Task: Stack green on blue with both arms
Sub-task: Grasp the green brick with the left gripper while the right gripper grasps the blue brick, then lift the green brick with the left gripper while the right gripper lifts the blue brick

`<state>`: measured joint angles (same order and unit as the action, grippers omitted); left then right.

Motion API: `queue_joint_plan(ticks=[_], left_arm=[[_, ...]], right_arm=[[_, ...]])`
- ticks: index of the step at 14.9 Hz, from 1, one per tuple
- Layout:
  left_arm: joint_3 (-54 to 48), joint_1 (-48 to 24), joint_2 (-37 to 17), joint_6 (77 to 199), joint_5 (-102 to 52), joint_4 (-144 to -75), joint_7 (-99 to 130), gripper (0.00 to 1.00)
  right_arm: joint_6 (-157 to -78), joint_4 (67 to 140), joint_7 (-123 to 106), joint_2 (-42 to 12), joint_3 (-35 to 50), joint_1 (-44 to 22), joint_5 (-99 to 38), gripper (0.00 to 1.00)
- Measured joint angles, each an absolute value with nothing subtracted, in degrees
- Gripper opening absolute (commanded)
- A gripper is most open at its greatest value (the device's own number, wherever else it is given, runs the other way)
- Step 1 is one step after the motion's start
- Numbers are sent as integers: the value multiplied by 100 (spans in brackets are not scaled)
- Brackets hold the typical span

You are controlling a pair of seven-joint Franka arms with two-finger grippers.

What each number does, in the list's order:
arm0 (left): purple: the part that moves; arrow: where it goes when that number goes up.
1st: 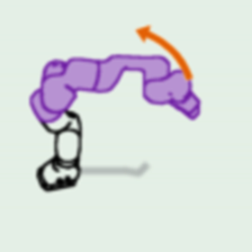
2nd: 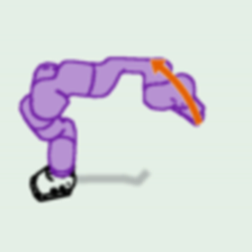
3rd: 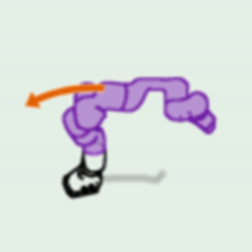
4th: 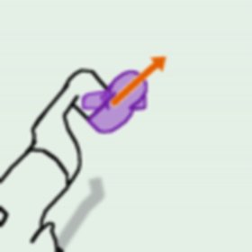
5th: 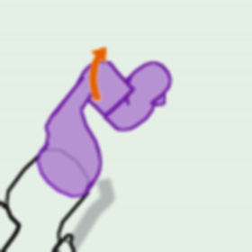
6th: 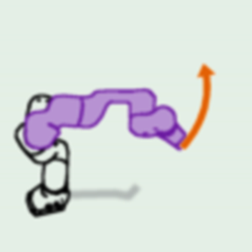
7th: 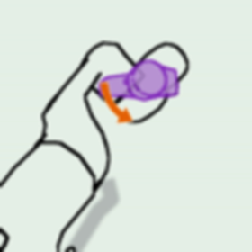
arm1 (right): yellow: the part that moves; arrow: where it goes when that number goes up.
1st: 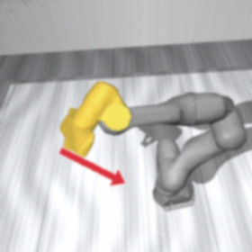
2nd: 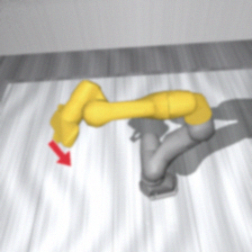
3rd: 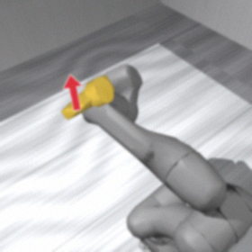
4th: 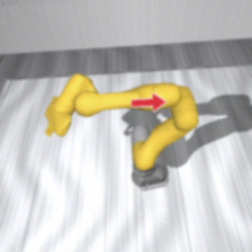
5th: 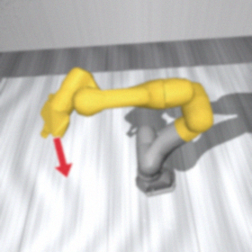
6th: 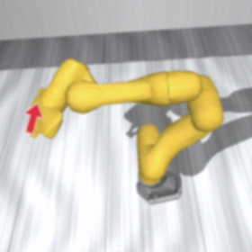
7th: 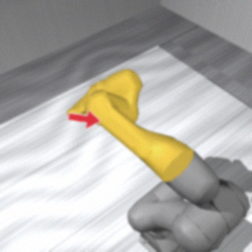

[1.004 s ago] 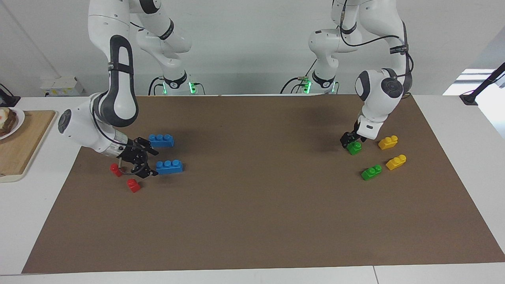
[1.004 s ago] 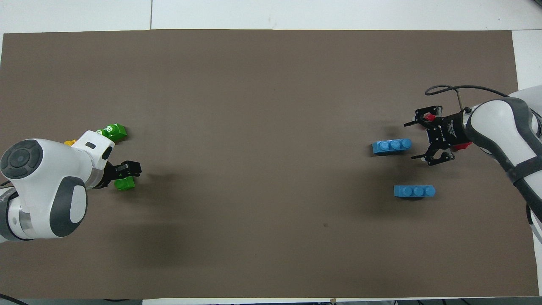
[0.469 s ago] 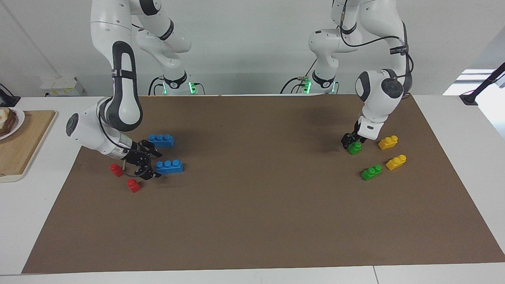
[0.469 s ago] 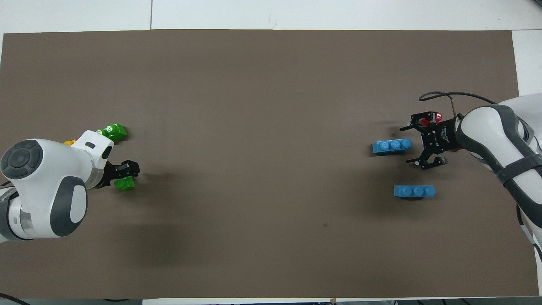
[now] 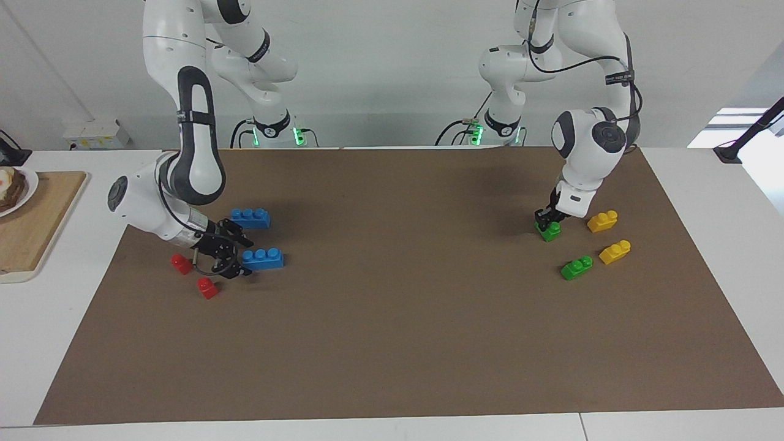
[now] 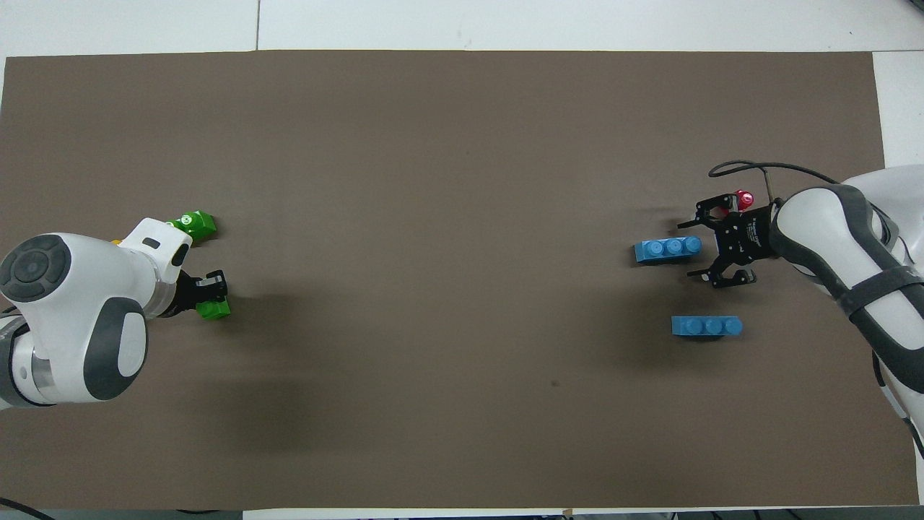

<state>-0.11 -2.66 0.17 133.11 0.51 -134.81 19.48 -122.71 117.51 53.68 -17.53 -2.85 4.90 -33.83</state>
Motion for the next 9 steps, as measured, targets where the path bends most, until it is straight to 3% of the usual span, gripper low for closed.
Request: queue_joint_plan(ticks=[4,9], left_arm=[[-15,-267,16,12673,51,-12862,2235,0],[-59,-307,15,12615,51,-12691,3547,0]], right_arm=[[-12282,11749,5317,-1753,-292,495,-3383,0],[-12297,11654,5120,-1749,-290,491,-3385,0]])
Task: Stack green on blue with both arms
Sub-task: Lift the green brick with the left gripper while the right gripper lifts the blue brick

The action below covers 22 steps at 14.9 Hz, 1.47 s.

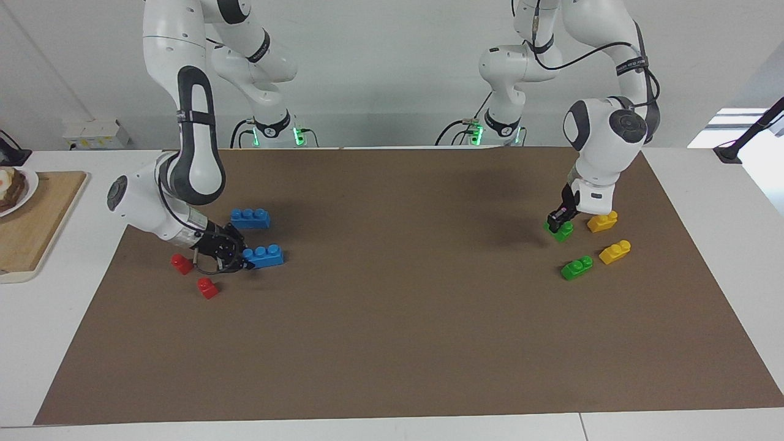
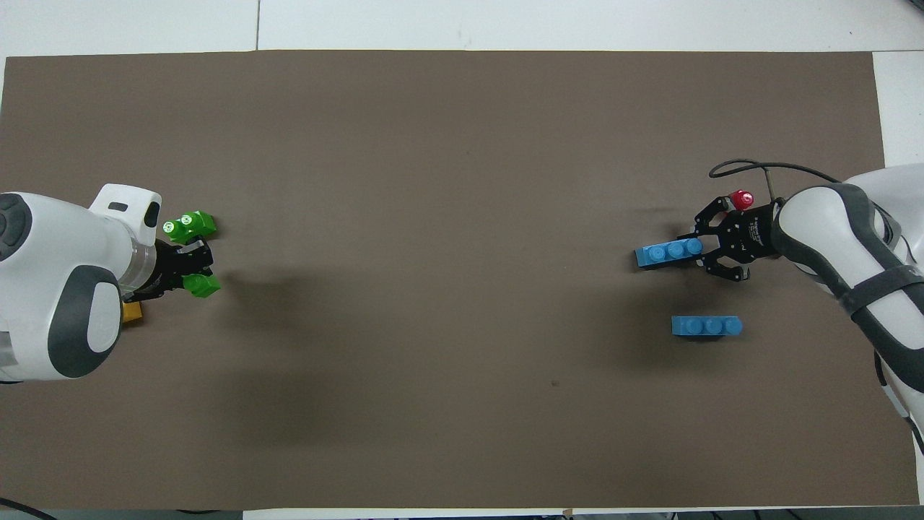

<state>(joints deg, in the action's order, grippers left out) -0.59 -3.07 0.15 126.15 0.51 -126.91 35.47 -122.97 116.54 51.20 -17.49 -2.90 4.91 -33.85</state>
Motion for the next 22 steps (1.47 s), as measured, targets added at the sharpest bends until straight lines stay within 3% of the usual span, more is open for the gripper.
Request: queue_joint_plan(ticks=[3,9,15,22], left_arm=[[-61,-393,13,12618,51,-12690,4158,0],[-60,-411,9,12619,-139,-12683,5399,0],[-67,-612,-44,12643,-422,-12498,7180,0],[-87,-1478,-290,12815,-365,-12003,10660,0]], right_arm=[[-12201,11288,5255,-1691,-242,229,-3421,0],[-12267,10607,7614,-1471,-189,-1325,-3467,0],[-13735,10932,9288,-1556,-180,-2921,-3468,0],[-14602,11057,9746,-1970,-188,-3432,-3647,0]])
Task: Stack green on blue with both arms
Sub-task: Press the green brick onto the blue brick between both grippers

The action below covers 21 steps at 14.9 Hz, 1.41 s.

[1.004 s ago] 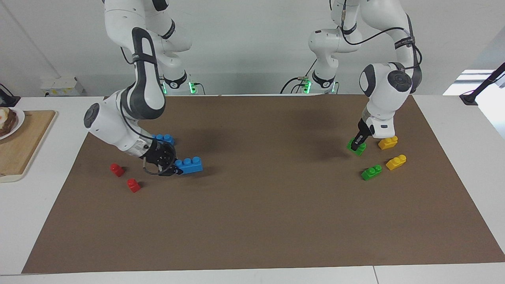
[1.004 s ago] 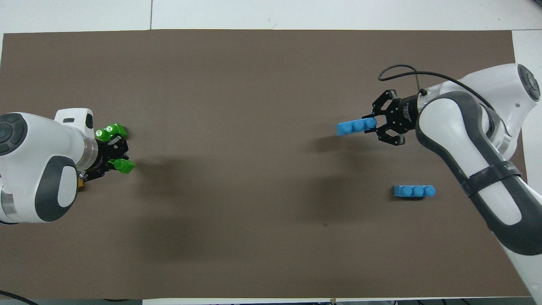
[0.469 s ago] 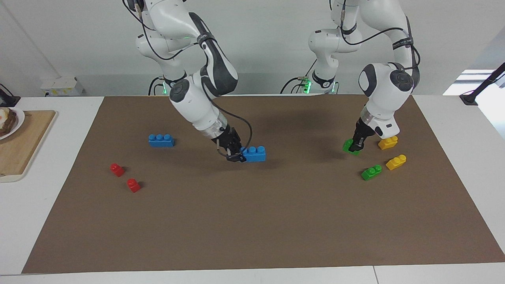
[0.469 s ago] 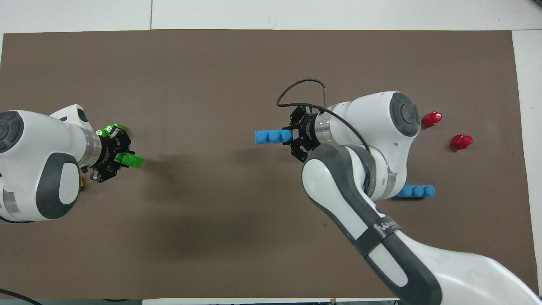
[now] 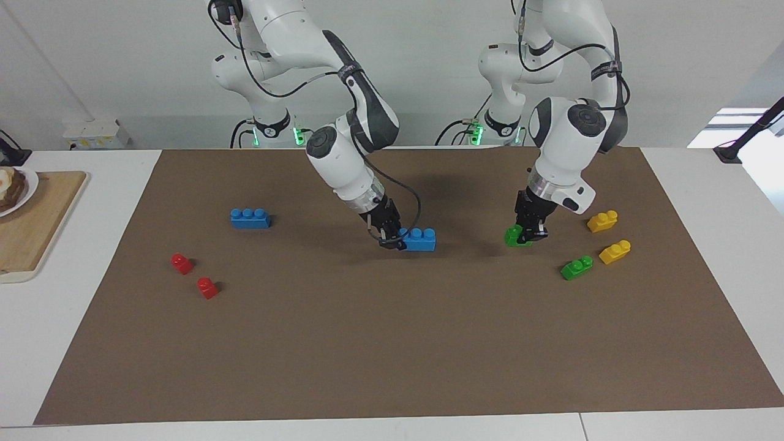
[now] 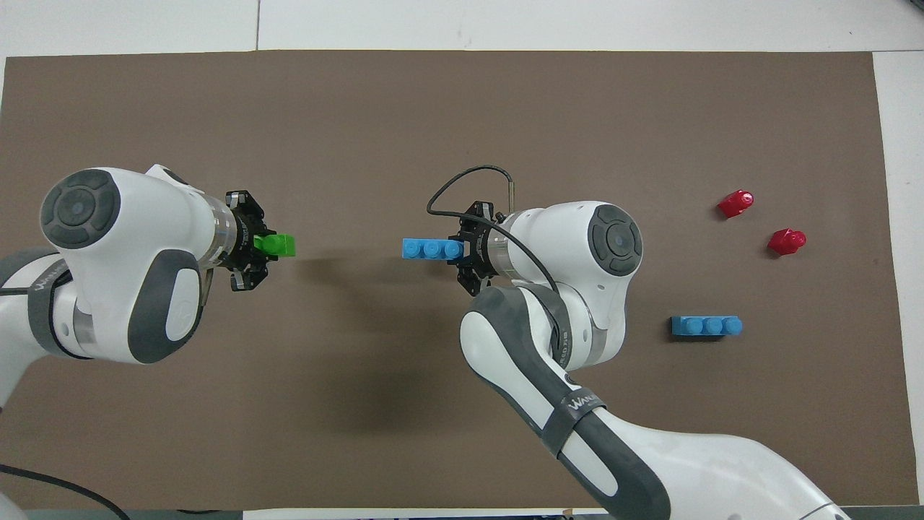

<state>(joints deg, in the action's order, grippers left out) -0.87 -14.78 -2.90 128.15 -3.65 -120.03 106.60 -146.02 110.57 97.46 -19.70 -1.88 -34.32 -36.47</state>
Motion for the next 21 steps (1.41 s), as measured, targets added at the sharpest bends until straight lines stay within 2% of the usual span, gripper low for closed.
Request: queue_joint_plan(ticks=[6,14,21], left_arm=[[-97,-2149,-440,12647,-112,-11544,12524,0],[-154,-3069,-692,12605,-100,-11363,13262,0],[-149,-3219,-828,12665,-99,-11434,13264,0]], right_arm=[[-15112,11193,9736,-2231,-186,-3703,-3668,0],[-15148,11285,9137,-2322,-184,-3799,-4207,0],[-15295,11292,8898,-2412,-181,-3809,-4393,0]])
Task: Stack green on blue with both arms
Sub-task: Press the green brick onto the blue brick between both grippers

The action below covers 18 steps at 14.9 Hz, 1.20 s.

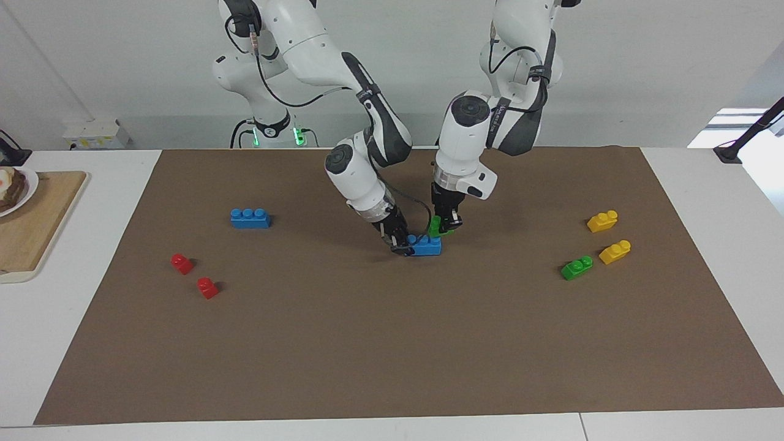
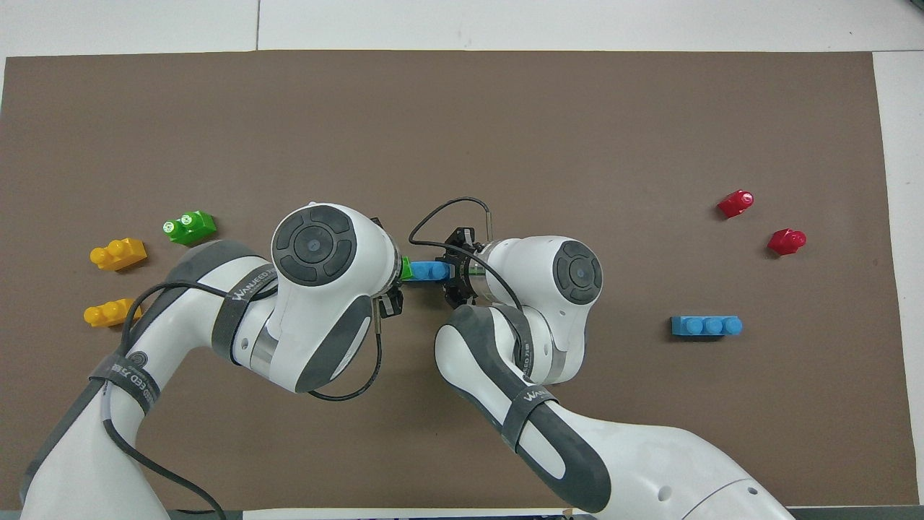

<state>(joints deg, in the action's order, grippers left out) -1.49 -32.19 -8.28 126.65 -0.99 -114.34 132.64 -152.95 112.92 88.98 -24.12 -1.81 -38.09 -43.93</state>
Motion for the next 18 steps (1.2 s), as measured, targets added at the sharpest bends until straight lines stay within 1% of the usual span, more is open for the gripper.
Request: queue_joint_plan(ticks=[4,10,18], left_arm=[[-150,-3224,-862,12890,-100,-11448,13264,0],[-162,-3288,-1093,13102,-100,-11451,13264,0],[-167,-3313,-1130,13188,-100,-11434,13264,0]], right_arm=[[-15297,11292,8896,-2412,-181,-3810,-4393,0],[-15298,11293,8896,-2413,-181,-3810,-4393,0],[-15304,11293,8896,-2415,-181,-3810,-4394,0]])
